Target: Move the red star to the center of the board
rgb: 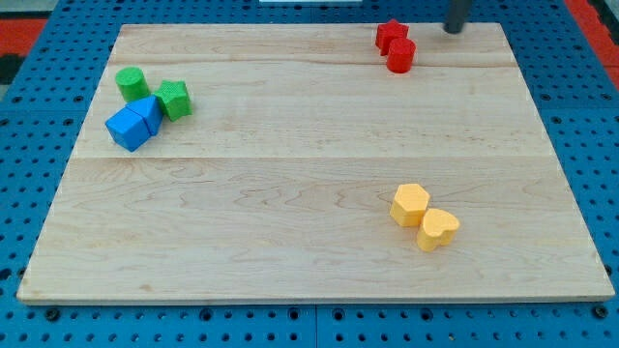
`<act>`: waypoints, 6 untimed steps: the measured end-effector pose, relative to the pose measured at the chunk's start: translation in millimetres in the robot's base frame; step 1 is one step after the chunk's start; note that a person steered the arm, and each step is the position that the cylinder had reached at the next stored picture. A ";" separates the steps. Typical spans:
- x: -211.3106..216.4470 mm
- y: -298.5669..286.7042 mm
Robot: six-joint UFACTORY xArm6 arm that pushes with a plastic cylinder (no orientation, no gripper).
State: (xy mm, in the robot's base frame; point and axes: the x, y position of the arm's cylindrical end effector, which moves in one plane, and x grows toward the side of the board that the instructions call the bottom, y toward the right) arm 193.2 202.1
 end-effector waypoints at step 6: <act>2.7 -239.8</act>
State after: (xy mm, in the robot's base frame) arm 195.9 -37.7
